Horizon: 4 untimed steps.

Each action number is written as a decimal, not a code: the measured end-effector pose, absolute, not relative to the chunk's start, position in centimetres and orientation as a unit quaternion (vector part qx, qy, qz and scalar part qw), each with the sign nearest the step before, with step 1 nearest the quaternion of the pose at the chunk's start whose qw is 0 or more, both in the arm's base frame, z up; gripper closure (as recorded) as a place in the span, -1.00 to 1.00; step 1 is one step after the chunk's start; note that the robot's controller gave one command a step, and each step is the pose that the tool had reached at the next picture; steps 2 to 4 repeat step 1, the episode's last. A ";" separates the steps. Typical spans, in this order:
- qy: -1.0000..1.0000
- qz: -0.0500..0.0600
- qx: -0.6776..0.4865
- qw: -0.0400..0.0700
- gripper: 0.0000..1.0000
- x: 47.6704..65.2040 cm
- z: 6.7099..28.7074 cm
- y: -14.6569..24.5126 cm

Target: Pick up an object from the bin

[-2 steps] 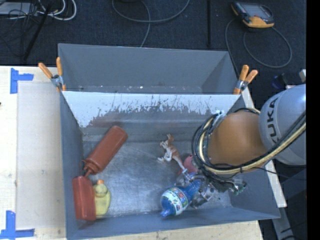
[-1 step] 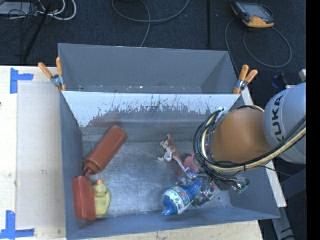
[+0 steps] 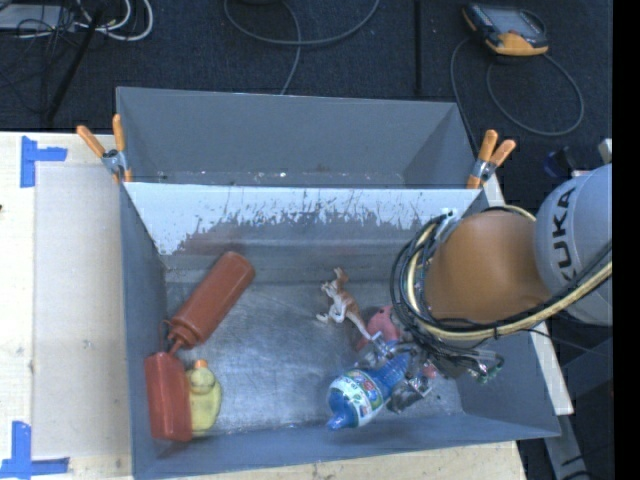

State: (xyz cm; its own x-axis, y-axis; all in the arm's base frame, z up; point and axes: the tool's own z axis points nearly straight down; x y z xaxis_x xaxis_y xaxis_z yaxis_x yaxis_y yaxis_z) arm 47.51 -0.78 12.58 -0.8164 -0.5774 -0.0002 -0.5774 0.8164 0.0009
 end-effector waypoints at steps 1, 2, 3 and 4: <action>-0.953 0.000 0.303 0.000 1.00 47.5 13.4 -0.8; -0.953 0.000 0.303 0.000 1.00 47.5 13.4 -0.8; -0.953 0.000 0.303 0.000 1.00 47.5 13.4 -0.8; -0.953 0.000 0.303 0.000 1.00 47.5 13.4 -0.8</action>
Offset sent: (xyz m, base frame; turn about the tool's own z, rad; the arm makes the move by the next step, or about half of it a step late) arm -0.0001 0.0001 0.0251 0.0000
